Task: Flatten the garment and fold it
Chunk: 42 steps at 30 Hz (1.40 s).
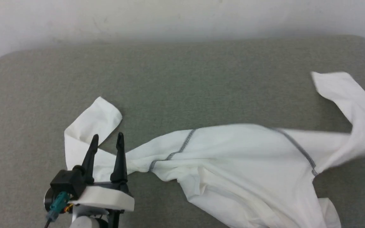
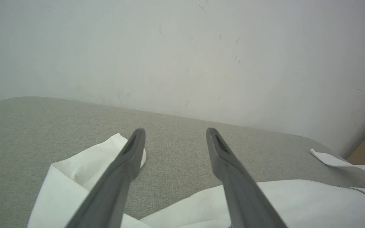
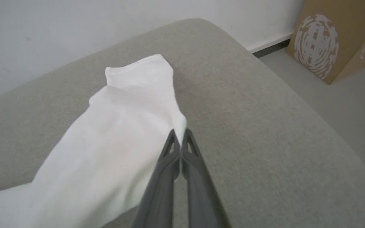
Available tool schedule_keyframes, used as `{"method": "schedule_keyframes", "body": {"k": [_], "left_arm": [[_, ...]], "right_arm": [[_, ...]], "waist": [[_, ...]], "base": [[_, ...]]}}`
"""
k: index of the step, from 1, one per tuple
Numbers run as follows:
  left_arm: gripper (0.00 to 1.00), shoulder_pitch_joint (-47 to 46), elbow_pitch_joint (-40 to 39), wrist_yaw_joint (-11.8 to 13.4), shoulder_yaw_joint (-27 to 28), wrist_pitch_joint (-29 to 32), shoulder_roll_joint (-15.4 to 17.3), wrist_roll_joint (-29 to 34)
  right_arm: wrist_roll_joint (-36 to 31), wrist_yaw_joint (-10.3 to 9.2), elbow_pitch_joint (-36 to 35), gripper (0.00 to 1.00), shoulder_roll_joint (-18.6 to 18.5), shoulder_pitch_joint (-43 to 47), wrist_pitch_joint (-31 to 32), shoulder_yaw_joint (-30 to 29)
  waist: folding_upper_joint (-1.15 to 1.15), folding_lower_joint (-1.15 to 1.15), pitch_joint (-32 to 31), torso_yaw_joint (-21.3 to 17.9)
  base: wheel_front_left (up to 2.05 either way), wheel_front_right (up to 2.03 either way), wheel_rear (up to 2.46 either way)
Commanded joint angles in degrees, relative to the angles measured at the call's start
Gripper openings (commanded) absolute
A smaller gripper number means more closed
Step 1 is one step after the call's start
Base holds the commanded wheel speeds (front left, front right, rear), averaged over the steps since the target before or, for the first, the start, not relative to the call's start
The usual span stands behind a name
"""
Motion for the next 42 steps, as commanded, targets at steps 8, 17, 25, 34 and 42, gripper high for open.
{"method": "schedule_keyframes", "body": {"k": [8, 17, 25, 34, 42], "left_arm": [[1.00, 2.10, 1.11, -0.19, 1.24, -0.27, -0.02, 1.34], [1.00, 2.60, 2.94, -0.65, 1.74, -0.27, -0.02, 1.49], [1.00, 2.81, 5.49, -1.22, 0.98, -0.27, -0.02, 1.45], [1.00, -3.68, 11.72, -2.69, -4.52, 0.79, -0.02, 1.42], [1.00, -18.78, 21.16, -5.29, -12.35, 8.70, -0.02, 0.69]], "right_arm": [[-2.13, -0.05, 3.30, 1.00, 5.03, 11.93, -4.12, -8.94], [-13.29, -0.05, -14.82, 1.00, 11.95, 17.29, -13.99, -21.25], [-27.23, -0.05, -41.59, 1.00, 24.00, 28.61, -14.03, -17.20], [-27.10, -0.05, -53.05, 1.00, 25.75, 35.42, -12.10, -5.30], [-25.64, -0.05, -57.91, 1.00, 25.85, 36.00, -10.47, 0.83]], "waist": [[0.00, 0.01, -1.79, -3.81], [0.00, 0.01, -3.10, -2.86], [0.00, 0.01, -5.37, -2.19], [0.00, 0.01, -5.25, -2.97], [0.00, 0.01, -1.75, -4.58]], "base": [[0.00, 0.00, 0.00], [0.00, 0.00, 0.00], [0.00, 0.00, 0.00], [0.00, 0.00, 0.00], [0.00, 0.00, 0.00]]}}
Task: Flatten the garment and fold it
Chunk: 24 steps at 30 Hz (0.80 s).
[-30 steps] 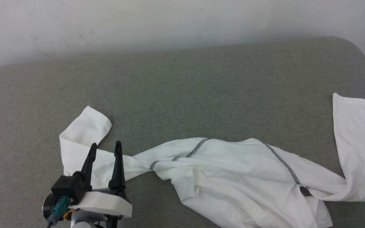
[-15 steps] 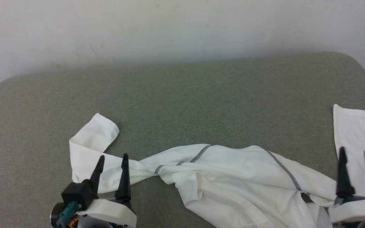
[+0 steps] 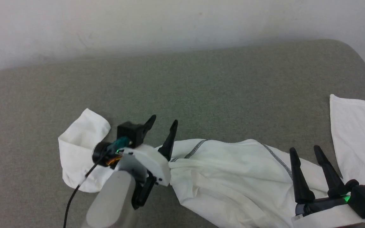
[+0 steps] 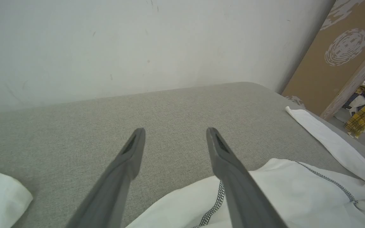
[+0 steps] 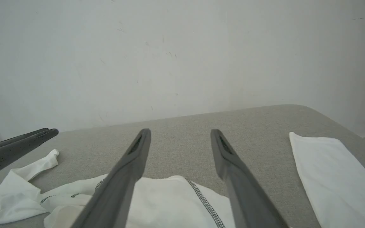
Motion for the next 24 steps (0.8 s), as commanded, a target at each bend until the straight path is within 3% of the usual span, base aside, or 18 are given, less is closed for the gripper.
{"method": "schedule_keyframes", "body": {"k": [1, 11, 17, 24], "left_arm": [[1.00, -2.72, 2.21, -0.48, -1.15, 2.16, -0.01, -0.56], [1.00, -17.25, 17.72, -1.91, -12.77, 18.08, 0.01, -4.15], [1.00, -21.69, 22.28, -1.94, -23.84, 26.66, 3.19, -8.65], [1.00, -25.43, 29.84, -1.95, -29.86, 32.41, 5.21, -5.42]], "right_arm": [[0.33, -0.05, -0.57, 1.00, 0.16, 0.11, 0.23, 0.45], [1.00, -0.05, -0.42, 1.00, 0.17, -2.42, 0.34, 2.70], [1.89, -0.05, 0.77, 1.00, 0.18, -3.17, 0.28, 2.95], [3.77, -0.05, 1.81, 1.00, 0.18, -4.27, -0.02, 3.27]], "waist": [[0.00, 0.00, 1.75, -0.87], [0.00, 0.00, 6.44, -3.23], [0.00, 0.00, 8.34, -4.30], [0.00, 0.00, 10.45, -5.84]], "base": [[0.00, 0.00, 0.00], [0.00, 0.00, 0.00], [0.00, 0.00, 0.00], [0.00, 0.00, 0.00]]}}
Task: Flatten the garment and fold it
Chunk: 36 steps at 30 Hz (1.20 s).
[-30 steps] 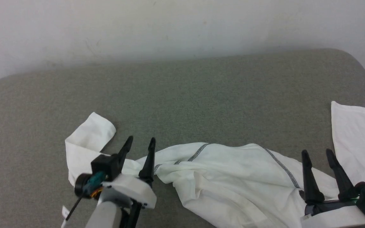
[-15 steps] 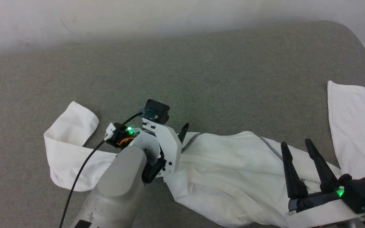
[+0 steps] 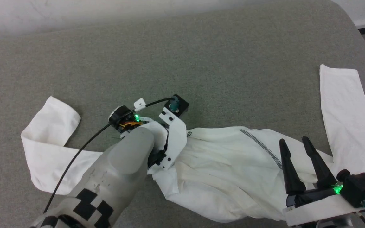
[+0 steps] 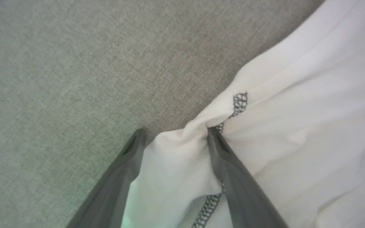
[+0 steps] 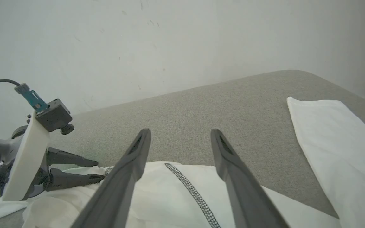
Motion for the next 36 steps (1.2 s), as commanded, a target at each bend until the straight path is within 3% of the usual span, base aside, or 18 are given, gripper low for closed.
{"method": "schedule_keyframes", "body": {"k": [1, 4, 5, 6, 7, 11, 15, 23, 28, 36], "left_arm": [[1.00, 1.90, 3.34, 0.61, -1.17, 2.16, 1.97, 1.00], [1.00, 2.62, 5.34, 0.61, -6.48, 9.67, 1.00, -0.80], [0.47, 3.00, 5.24, 0.61, -8.26, 12.27, 0.82, -2.24], [0.15, 3.07, 4.78, 0.61, -9.73, 14.13, 0.92, -3.63], [0.00, 3.02, 4.18, 0.61, -10.94, 15.51, 1.26, -4.98], [0.00, 2.46, 1.40, 0.61, -13.42, 16.34, 3.29, -9.34], [0.00, 2.34, -0.48, 0.84, -13.02, 9.84, 5.26, -10.35], [0.00, 6.45, -5.75, 9.12, -5.98, -11.60, 6.41, -12.47], [0.00, 10.22, -10.66, 11.98, -1.70, -19.86, 6.40, -15.47], [0.00, 11.81, -17.13, 13.44, -0.99, -22.20, 6.77, -16.00]], "right_arm": [[0.29, -0.05, 0.21, 1.00, 0.16, -0.74, -0.36, 0.15], [0.84, -0.05, 0.80, 1.00, 0.16, -0.89, -0.47, 0.15], [0.91, -0.05, 0.93, 1.00, 0.16, -0.96, -0.52, 0.21], [0.98, -0.05, 1.04, 1.00, 0.16, -1.03, -0.60, 0.24], [1.03, -0.05, 1.19, 1.00, 0.16, -1.07, -0.67, 0.25], [1.24, -0.05, 1.69, 1.00, 0.16, -1.14, -0.83, 0.28], [1.23, -0.05, 2.24, 1.00, 0.16, -1.05, -0.41, -0.51], [2.90, -0.05, 5.36, 1.00, -0.36, -3.26, 3.80, -5.00], [7.47, -0.05, 13.05, 1.00, -5.88, -9.69, 12.30, -4.20], [14.55, -0.05, 24.93, 1.00, -14.51, -24.92, 28.57, 7.85]], "waist": [[0.00, 0.01, 0.96, -0.86], [0.00, 0.01, 1.20, -1.24], [0.00, 0.01, 1.24, -1.33], [0.00, 0.01, 1.27, -1.40], [0.00, 0.01, 1.25, -1.42], [0.00, 0.01, 0.95, -1.21], [0.00, 0.01, -0.29, -0.56], [0.00, 0.01, -2.87, 1.19], [0.00, 0.01, -3.44, 1.91], [0.00, 0.01, -1.55, 3.81]], "base": [[0.00, 0.00, 0.00], [0.00, 0.00, 0.00], [0.00, 0.00, 0.00], [0.00, 0.00, 0.00], [0.00, 0.00, 0.00], [0.00, 0.00, 0.00], [0.00, 0.00, 0.00], [0.00, 0.00, 0.00], [0.00, 0.00, 0.00], [0.00, 0.00, 0.00]]}}
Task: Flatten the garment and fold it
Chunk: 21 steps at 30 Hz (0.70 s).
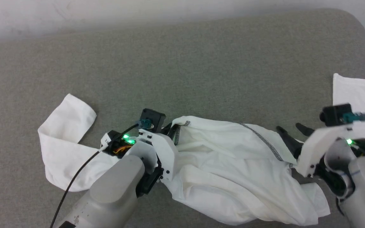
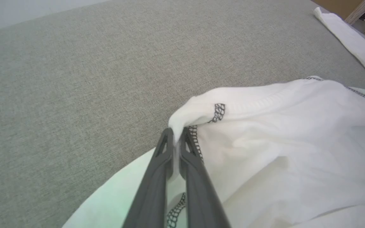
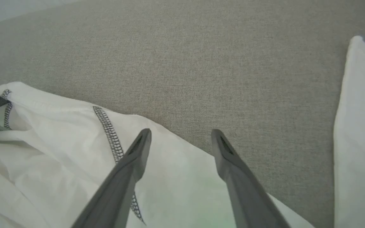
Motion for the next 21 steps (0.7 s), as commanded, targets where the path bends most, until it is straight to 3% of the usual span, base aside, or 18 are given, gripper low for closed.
{"method": "schedule_keyframes", "body": {"k": [1, 8, 15, 16, 17, 18, 21], "left_arm": [[0.00, 0.38, -0.73, 0.34, 0.09, -0.27, 0.23, -0.07], [0.00, -0.84, -4.27, 0.92, -0.06, -0.24, 0.81, 0.45], [0.00, -1.00, -5.72, 1.25, -0.36, -0.17, 1.41, 0.62], [0.00, -0.95, -5.82, 1.26, -0.43, -0.13, 1.49, 0.61], [0.00, -0.90, -5.91, 1.27, -0.49, -0.11, 1.59, 0.61], [0.00, -0.81, -6.00, 1.19, -0.53, -0.06, 1.68, 0.52], [0.00, -0.57, -6.19, 1.11, -0.73, 0.05, 1.98, 0.43]], "right_arm": [[0.95, -0.05, 1.15, 1.00, -0.57, -2.13, 1.36, 1.48], [6.27, -0.05, 9.57, 1.00, -2.71, -11.56, 10.69, 13.00], [12.17, -0.05, 16.15, 1.00, -3.27, -13.61, 19.49, 22.21], [12.82, -0.05, 16.74, 0.48, -3.28, -13.71, 20.12, 23.07], [13.61, -0.05, 17.31, 0.16, -3.18, -13.81, 20.56, 23.64], [14.30, -0.05, 17.93, 0.00, -3.11, -13.93, 21.02, 24.16], [16.23, -0.05, 19.08, 0.00, -3.08, -14.41, 21.94, 25.56]], "waist": [[0.00, -0.01, 1.08, 0.86], [0.00, -0.01, 4.07, 2.49], [0.00, -0.01, 5.26, 2.96], [0.00, -0.01, 5.32, 2.96], [0.00, -0.01, 5.39, 2.92], [0.00, -0.01, 5.42, 2.86], [0.00, -0.01, 5.38, 2.76]], "base": [[0.00, 0.00, 0.00], [0.00, 0.00, 0.00], [0.00, 0.00, 0.00], [0.00, 0.00, 0.00], [0.00, 0.00, 0.00], [0.00, 0.00, 0.00], [0.00, 0.00, 0.00]]}}
